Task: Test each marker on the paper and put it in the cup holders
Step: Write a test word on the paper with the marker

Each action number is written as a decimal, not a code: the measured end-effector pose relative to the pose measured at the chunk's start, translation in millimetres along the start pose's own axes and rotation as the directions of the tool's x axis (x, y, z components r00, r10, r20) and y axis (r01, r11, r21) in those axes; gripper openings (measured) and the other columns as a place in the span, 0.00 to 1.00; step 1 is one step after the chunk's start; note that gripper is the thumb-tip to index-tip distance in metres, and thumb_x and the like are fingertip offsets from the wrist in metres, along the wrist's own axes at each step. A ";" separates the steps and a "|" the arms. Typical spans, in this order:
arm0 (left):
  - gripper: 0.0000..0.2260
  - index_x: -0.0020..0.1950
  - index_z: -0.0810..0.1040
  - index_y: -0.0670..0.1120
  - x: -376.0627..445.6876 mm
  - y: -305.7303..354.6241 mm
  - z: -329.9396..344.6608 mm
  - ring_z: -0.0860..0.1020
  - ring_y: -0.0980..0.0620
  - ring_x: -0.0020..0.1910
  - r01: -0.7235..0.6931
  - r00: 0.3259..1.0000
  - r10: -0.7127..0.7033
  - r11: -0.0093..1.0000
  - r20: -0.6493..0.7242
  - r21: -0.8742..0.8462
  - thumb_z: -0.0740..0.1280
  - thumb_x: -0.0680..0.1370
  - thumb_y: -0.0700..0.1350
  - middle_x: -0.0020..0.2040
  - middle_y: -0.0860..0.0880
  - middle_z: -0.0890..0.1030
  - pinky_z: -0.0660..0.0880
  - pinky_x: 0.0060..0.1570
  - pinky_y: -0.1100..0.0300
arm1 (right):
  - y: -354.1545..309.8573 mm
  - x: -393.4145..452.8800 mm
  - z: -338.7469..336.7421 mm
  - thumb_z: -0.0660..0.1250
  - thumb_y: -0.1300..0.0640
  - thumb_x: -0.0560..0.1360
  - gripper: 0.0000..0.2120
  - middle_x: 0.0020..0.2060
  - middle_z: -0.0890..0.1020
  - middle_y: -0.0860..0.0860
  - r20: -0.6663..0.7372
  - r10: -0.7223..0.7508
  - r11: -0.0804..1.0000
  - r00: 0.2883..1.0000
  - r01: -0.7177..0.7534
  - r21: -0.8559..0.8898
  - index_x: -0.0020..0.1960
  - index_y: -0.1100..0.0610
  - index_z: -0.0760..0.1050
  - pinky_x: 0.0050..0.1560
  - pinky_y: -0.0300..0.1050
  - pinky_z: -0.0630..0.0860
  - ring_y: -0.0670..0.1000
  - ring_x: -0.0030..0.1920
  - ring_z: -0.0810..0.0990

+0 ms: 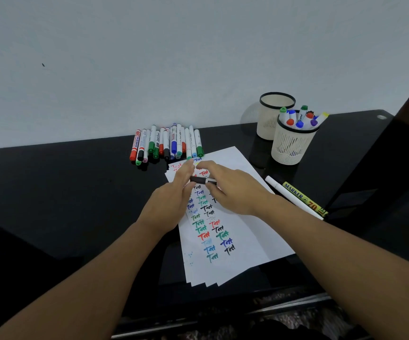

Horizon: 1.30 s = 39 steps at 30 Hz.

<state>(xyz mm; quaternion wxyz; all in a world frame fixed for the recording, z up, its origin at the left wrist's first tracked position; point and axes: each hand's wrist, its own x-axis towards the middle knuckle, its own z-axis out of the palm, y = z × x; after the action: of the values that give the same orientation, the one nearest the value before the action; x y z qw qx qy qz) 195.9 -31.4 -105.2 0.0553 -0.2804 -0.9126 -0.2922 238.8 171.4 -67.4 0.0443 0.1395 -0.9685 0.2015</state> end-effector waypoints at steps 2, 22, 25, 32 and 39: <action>0.28 0.82 0.49 0.57 0.1 -0.4 0.5 0.83 0.49 0.52 -0.002 0.999 0.001 1.000 -0.040 -0.016 0.55 0.84 0.58 0.67 0.45 0.78 0.80 0.51 0.49 | 3.2 -0.7 1.0 0.54 0.50 0.87 0.21 0.69 0.77 0.50 -0.029 0.025 1.000 0.999 -0.024 0.013 0.79 0.43 0.57 0.49 0.50 0.78 0.49 0.50 0.79; 0.23 0.67 0.80 0.50 8.0 -15.4 10.4 0.71 0.53 0.70 0.028 0.999 -0.022 0.989 -0.043 0.148 0.67 0.78 0.61 0.70 0.52 0.77 0.70 0.68 0.54 | 12.2 -14.4 1.1 0.60 0.56 0.81 0.21 0.42 0.81 0.53 -0.061 0.176 0.971 0.982 -0.164 0.174 0.71 0.39 0.64 0.44 0.55 0.78 0.51 0.38 0.77; 0.23 0.68 0.79 0.51 8.2 -15.8 9.7 0.71 0.54 0.70 0.035 0.999 -0.030 0.988 -0.035 0.149 0.66 0.78 0.62 0.70 0.52 0.77 0.69 0.69 0.54 | 11.4 -12.6 -2.5 0.55 0.58 0.85 0.23 0.58 0.79 0.50 -0.077 0.197 0.945 0.977 -0.168 0.279 0.75 0.37 0.61 0.52 0.50 0.78 0.47 0.49 0.79; 0.26 0.69 0.79 0.50 9.6 -17.4 11.2 0.71 0.54 0.70 0.049 0.998 -0.045 0.987 -0.033 0.150 0.66 0.78 0.64 0.70 0.53 0.77 0.69 0.68 0.56 | 14.2 -10.4 -14.8 0.57 0.58 0.84 0.19 0.59 0.81 0.48 -0.051 0.387 0.776 0.921 -0.295 0.557 0.70 0.44 0.75 0.55 0.39 0.77 0.44 0.54 0.83; 0.26 0.67 0.80 0.49 9.2 -19.0 12.2 0.71 0.54 0.69 0.053 0.998 -0.048 0.989 -0.043 0.139 0.67 0.77 0.64 0.68 0.53 0.78 0.70 0.67 0.55 | 28.4 -19.3 -54.0 0.71 0.52 0.80 0.13 0.43 0.81 0.50 -0.289 0.334 0.879 0.897 -0.186 0.440 0.60 0.47 0.70 0.48 0.55 0.82 0.49 0.42 0.82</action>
<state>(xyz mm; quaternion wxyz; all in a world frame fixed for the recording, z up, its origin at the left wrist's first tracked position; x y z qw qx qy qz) 178.7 -32.9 -122.3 0.0853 -0.2468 -0.9364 -0.2343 250.7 223.0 -31.5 0.1617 -0.0269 -0.8918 0.4218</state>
